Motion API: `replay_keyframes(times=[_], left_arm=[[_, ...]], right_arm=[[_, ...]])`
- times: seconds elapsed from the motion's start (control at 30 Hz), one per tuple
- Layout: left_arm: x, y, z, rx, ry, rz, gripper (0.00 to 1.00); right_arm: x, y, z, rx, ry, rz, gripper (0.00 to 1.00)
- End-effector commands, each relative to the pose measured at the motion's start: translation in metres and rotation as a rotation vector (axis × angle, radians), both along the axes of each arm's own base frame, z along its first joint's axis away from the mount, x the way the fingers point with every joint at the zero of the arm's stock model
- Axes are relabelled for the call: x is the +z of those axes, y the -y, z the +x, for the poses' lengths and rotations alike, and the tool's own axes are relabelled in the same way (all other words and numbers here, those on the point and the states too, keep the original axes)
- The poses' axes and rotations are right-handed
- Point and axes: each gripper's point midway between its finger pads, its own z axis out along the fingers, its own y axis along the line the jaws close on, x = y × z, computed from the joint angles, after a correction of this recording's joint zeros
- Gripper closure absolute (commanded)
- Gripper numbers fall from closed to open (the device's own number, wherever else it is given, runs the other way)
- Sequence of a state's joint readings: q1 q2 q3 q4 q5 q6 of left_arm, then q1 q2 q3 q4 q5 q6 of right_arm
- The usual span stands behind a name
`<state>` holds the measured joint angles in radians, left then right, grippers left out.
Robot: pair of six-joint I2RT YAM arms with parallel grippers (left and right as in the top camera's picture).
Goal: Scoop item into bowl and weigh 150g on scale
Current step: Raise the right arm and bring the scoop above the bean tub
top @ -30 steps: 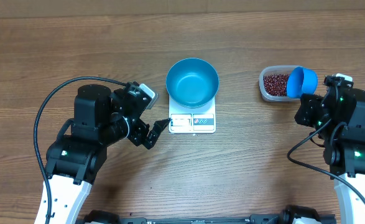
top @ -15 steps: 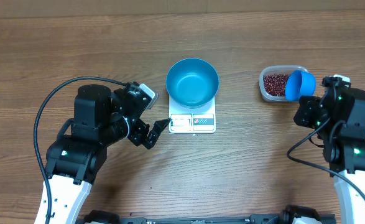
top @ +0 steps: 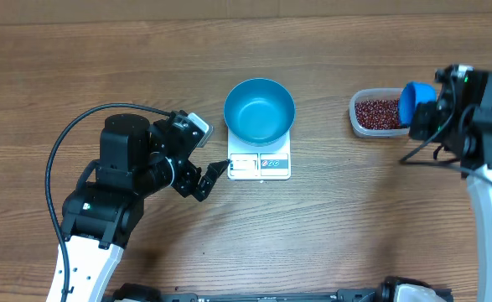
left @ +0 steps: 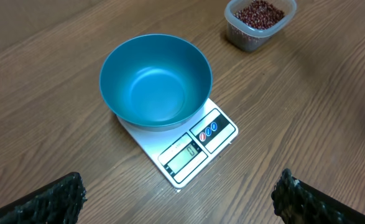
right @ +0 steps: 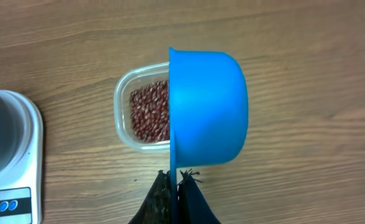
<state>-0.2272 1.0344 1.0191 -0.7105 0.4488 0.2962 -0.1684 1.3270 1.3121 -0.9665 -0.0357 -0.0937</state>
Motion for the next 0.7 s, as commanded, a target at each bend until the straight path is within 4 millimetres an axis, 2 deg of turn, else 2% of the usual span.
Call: replay_keyframes(times=[0.0,0.17,0.43,0.67], left_arm=[[0.011,0.002,0.003,-0.023,0.034,-0.005,0.0],[0.011,0.002,0.003,-0.023,0.034,-0.005,0.01],[0.011,0.002,0.003,-0.023,0.035,-0.006,0.0],[0.011,0.002,0.003,-0.023,0.034,-0.005,0.0]], right_arm=[[0.019,0.011,0.014,0.015,0.012,-0.088,0.96],[0.016,0.033,0.021,-0.029,-0.08,-0.185,0.96],[-0.001,0.038,0.026,-0.025,-0.162,-0.2,0.97],[-0.001,0.038,0.029,-0.023,-0.159,-0.201,0.96]])
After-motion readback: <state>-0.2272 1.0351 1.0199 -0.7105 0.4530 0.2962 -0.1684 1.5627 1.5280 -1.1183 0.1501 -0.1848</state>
